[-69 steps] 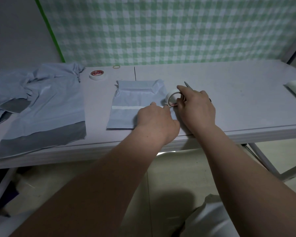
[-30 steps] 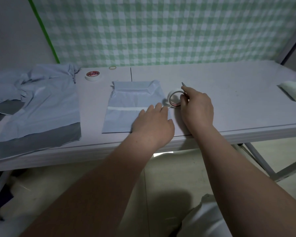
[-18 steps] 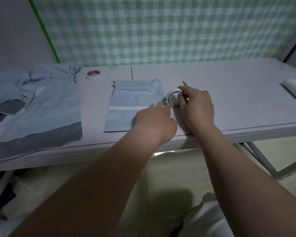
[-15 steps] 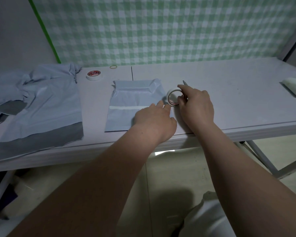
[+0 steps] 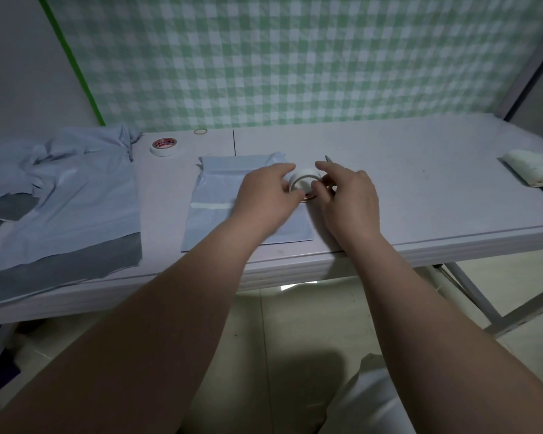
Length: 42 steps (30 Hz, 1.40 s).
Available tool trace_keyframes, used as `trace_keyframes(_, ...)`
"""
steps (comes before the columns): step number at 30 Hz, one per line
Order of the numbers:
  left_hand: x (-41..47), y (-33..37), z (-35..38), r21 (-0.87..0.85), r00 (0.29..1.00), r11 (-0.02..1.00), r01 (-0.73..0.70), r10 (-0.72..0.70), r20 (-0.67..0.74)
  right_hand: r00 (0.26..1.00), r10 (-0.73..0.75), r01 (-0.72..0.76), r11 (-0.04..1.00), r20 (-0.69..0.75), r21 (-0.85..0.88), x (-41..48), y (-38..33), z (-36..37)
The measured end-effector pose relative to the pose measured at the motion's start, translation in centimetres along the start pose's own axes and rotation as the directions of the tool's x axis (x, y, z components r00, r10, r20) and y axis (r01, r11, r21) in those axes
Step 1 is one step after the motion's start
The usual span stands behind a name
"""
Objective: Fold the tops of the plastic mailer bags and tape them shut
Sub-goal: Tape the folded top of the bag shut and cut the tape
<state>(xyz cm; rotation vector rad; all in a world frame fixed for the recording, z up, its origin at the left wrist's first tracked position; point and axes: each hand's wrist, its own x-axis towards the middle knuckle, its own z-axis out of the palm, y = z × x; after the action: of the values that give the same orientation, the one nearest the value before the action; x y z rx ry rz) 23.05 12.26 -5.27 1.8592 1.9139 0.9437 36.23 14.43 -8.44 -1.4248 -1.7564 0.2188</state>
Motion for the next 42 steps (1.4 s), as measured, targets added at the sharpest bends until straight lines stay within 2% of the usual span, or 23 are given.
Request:
trace_keyframes(3,0.3,-0.6,0.6,-0.111,0.998,0.994,0.003,-0.009,-0.057,1.0,0.002,0.0,0.998,-0.027,0.06,0.0,0.0,-0.1)
trace_keyframes(5,0.2,-1.2,1.0,-0.208,0.996,0.978,0.024,-0.043,-0.084,0.987,0.108,-0.095,0.989,-0.119,0.11,0.3,0.3,-0.2)
trace_keyframes(7,0.1,-1.7,1.3,-0.241,0.994,0.97,0.026,-0.052,-0.1,0.952,0.251,-0.245,0.968,-0.174,0.055,0.7,0.7,-0.6)
trace_keyframes(9,0.1,-1.9,1.4,-0.263,0.993,0.964,0.028,-0.057,-0.106,0.931,0.349,-0.36,0.926,-0.111,-0.111,1.0,0.8,-0.7)
trace_keyframes(11,0.1,-1.9,1.4,-0.286,0.992,0.958,0.027,-0.062,-0.113,0.93,0.366,-0.359,0.902,-0.015,-0.24,1.3,0.8,-0.9)
trace_keyframes(13,0.1,-1.9,1.4,-0.301,0.991,0.953,0.033,-0.07,-0.113,0.92,0.389,-0.355,0.882,0.054,-0.309,2.0,0.5,-1.7)
trace_keyframes(16,0.2,-2.0,1.4,-0.367,0.984,0.929,0.051,-0.11,-0.14,0.862,0.484,-0.391,0.825,0.153,-0.408,3.4,-0.6,-3.9)
trace_keyframes(18,0.3,-2.3,1.3,-0.476,0.973,0.875,0.086,-0.177,-0.15,0.837,0.509,-0.368,0.796,0.201,-0.481,3.8,-1.3,-4.9)
trace_keyframes(20,0.2,-2.3,1.2,-0.489,0.971,0.866,0.1,-0.193,-0.144,0.833,0.503,-0.335,0.79,0.231,-0.513,3.6,-1.7,-5.1)
trace_keyframes(23,0.2,-2.0,1.0,-0.565,0.963,0.811,0.154,-0.251,-0.096,0.847,0.482,-0.358,0.829,0.223,-0.43,2.7,-1.4,-5.4)
trace_keyframes(25,0.2,-1.9,0.8,-0.62,0.955,0.763,0.182,-0.286,-0.072,0.859,0.464,-0.409,0.876,0.218,-0.255,2.2,-1.1,-5.7)
trace_keyframes(26,0.2,-1.9,0.7,-0.631,0.953,0.753,0.188,-0.296,-0.069,0.852,0.465,-0.455,0.885,0.239,-0.102,1.9,-1.1,-5.8)
trace_keyframes(27,0.2,-1.9,0.8,-0.638,0.951,0.746,0.191,-0.301,-0.067,0.831,0.48,-0.521,0.849,0.281,0.091,1.4,-1.4,-5.9)
trace_keyframes(29,0.2,-1.8,0.7,-0.656,0.951,0.731,0.189,-0.303,-0.064,0.749,0.507,-0.66,0.625,0.427,0.417,-0.1,-2.0,-6.0)
trace_keyframes(31,0.2,-1.8,0.6,-0.672,0.952,0.717,0.185,-0.302,-0.059,0.671,0.48,-0.74,0.404,0.564,0.537,-1.8,-2.8,-5.9)
trace_keyframes(33,0.3,-1.7,0.6,-0.672,0.951,0.716,0.187,-0.304,-0.058,0.609,0.424,-0.792,0.273,0.67,0.547,-3.3,-3.3,-5.7)
trace_keyframes(35,0.3,-1.8,0.6,-0.665,0.95,0.722,0.191,-0.307,-0.06,0.538,0.373,-0.842,0.195,0.755,0.503,-4.4,-3.8,-5.8)
trace_keyframes(38,0.3,-1.9,0.6,-0.651,0.946,0.733,0.197,-0.316,-0.07,0.472,0.334,-0.88,0.125,0.816,0.458,-5.4,-4.3,-6.1)
trace_keyframes(42,0.6,-2.1,0.8,-0.647,0.945,0.738,0.191,-0.316,-0.082,0.433,0.28,-0.899,0.063,0.857,0.434,-6.1,-4.5,-6.3)
